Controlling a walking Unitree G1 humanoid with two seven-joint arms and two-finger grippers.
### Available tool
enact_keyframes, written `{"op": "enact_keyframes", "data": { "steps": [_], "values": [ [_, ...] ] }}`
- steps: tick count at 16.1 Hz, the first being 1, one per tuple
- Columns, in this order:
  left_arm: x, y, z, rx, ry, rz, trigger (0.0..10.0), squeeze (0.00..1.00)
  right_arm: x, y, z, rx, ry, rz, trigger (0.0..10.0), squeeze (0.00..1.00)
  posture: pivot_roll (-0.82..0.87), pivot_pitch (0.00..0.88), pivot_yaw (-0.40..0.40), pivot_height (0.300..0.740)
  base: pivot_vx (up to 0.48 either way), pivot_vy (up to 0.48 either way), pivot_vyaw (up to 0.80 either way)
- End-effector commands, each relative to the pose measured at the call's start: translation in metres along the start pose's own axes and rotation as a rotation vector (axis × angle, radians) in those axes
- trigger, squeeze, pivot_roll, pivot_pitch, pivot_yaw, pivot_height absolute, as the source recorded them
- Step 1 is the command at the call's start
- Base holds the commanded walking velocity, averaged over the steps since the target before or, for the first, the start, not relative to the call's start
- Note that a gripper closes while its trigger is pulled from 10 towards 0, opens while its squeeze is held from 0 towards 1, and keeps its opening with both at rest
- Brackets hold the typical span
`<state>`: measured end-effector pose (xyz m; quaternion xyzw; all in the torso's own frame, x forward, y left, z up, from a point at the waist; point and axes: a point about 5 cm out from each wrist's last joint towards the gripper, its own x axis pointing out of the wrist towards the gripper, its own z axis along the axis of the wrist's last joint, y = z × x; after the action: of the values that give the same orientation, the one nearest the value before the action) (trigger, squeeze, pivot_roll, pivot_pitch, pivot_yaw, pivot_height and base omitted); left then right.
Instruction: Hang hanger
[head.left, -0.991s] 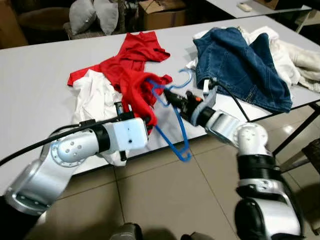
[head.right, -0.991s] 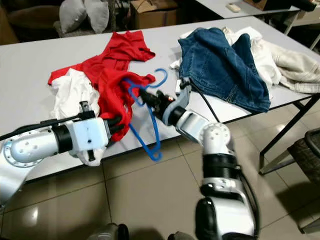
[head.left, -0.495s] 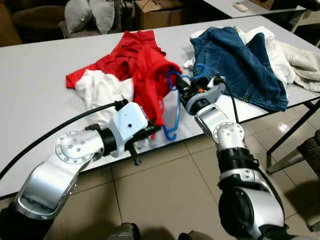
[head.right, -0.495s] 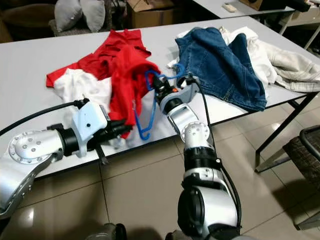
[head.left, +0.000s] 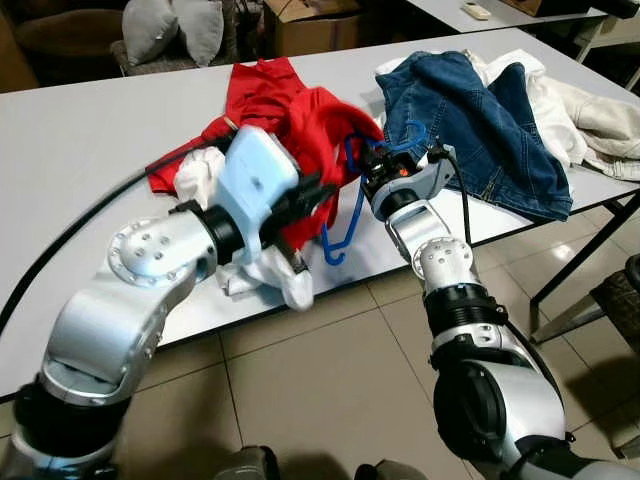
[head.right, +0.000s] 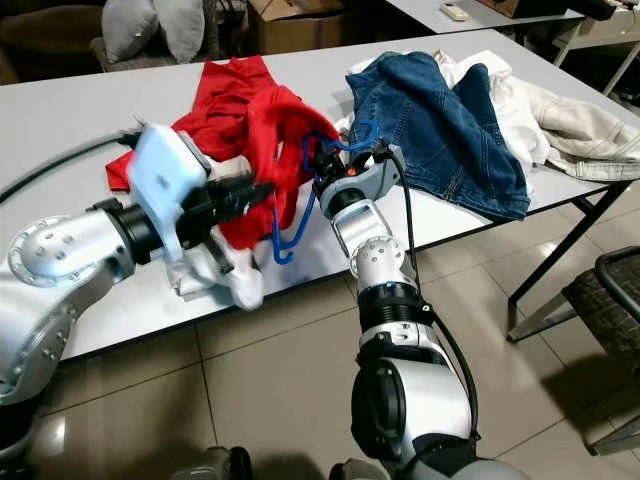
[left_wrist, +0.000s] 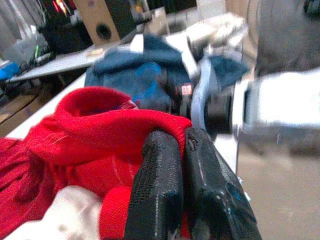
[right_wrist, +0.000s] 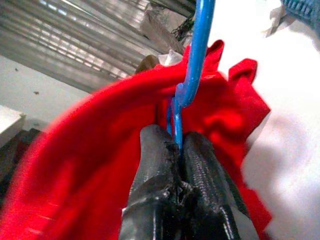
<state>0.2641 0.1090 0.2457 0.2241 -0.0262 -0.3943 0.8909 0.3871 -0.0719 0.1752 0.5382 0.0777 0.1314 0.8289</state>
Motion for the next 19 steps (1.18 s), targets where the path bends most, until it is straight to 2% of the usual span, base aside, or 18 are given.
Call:
{"op": "enact_keyframes", "data": {
  "steps": [1,2,3,4,5,6,7,8,9,11,12,14,15,17,19],
  "values": [
    [0.005,-0.015,-0.005,0.063,0.034,-0.047,4.1,0.0,0.011,0.038,-0.019,0.114,0.043,0.084,10.0,0.0,-0.01,0.07,-0.01,0.74,0.0,0.0,0.0],
    [0.011,-0.027,-0.009,0.083,0.054,-0.076,4.4,0.0,0.012,0.043,-0.013,0.167,0.03,0.087,10.0,0.0,-0.02,0.067,-0.002,0.74,0.0,0.0,0.0],
    [0.013,-0.033,-0.01,0.091,0.056,-0.096,5.5,0.0,0.013,0.045,-0.01,0.198,0.024,0.085,10.0,0.0,-0.02,0.067,-0.002,0.74,0.0,0.0,0.0],
    [0.018,-0.043,-0.011,0.084,0.052,-0.107,10.0,0.0,0.014,0.049,-0.004,0.259,0.013,0.087,10.0,0.0,-0.02,0.064,0.003,0.74,0.0,0.0,0.0],
    [0.02,-0.047,-0.012,0.085,0.052,-0.111,10.0,0.0,0.014,0.051,-0.002,0.28,0.012,0.091,10.0,0.0,-0.02,0.064,0.004,0.74,0.0,0.0,0.0],
    [0.025,-0.056,-0.013,0.057,0.042,-0.116,10.0,0.0,0.016,0.053,0.004,0.348,0.01,0.098,10.0,0.0,-0.02,0.063,0.006,0.74,0.0,0.0,0.0],
    [0.028,-0.061,-0.011,0.004,0.011,-0.105,10.0,0.0,0.017,0.055,0.009,0.417,0.009,0.106,10.0,0.0,-0.02,0.062,0.007,0.74,0.0,0.0,0.0],
    [0.03,-0.061,-0.006,-0.049,-0.027,-0.081,10.0,0.0,0.017,0.056,0.011,0.443,0.012,0.113,10.0,0.0,-0.02,0.061,0.007,0.74,0.0,0.0,0.0],
    [0.035,-0.053,0.009,-0.163,-0.135,0.026,10.0,0.0,0.018,0.055,0.011,0.428,0.036,0.122,10.0,0.0,-0.02,0.061,0.006,0.74,0.0,0.0,0.0],
    [0.034,-0.045,0.015,-0.253,-0.187,0.061,10.0,0.0,0.016,0.054,0.006,0.401,0.06,0.123,10.0,0.0,-0.02,0.062,0.003,0.74,0.0,0.0,0.0],
    [0.034,-0.045,0.014,-0.259,-0.186,0.05,10.0,1.0,0.016,0.055,0.004,0.4,0.069,0.124,10.0,0.0,-0.02,0.063,0.003,0.74,0.0,0.0,0.0],
    [0.028,-0.044,0.011,-0.27,-0.183,0.007,10.0,1.0,0.015,0.055,-0.006,0.345,0.11,0.136,10.0,0.0,-0.02,0.065,0.005,0.74,0.0,0.0,0.0],
    [0.024,-0.042,0.017,-0.257,-0.225,-0.018,10.0,1.0,0.014,0.053,-0.008,0.322,0.121,0.134,10.0,0.0,-0.02,0.067,0.004,0.74,0.0,0.0,0.0],
    [0.015,-0.042,0.026,-0.234,-0.3,-0.12,10.0,1.0,0.013,0.048,-0.007,0.313,0.124,0.126,10.0,0.0,-0.02,0.068,0.004,0.74,0.0,0.0,0.0],
    [0.012,-0.046,0.027,-0.208,-0.292,-0.189,10.0,1.0,0.012,0.045,-0.004,0.312,0.118,0.119,10.0,0.0,-0.02,0.07,0.006,0.74,0.0,0.0,0.0]
  ]
}}
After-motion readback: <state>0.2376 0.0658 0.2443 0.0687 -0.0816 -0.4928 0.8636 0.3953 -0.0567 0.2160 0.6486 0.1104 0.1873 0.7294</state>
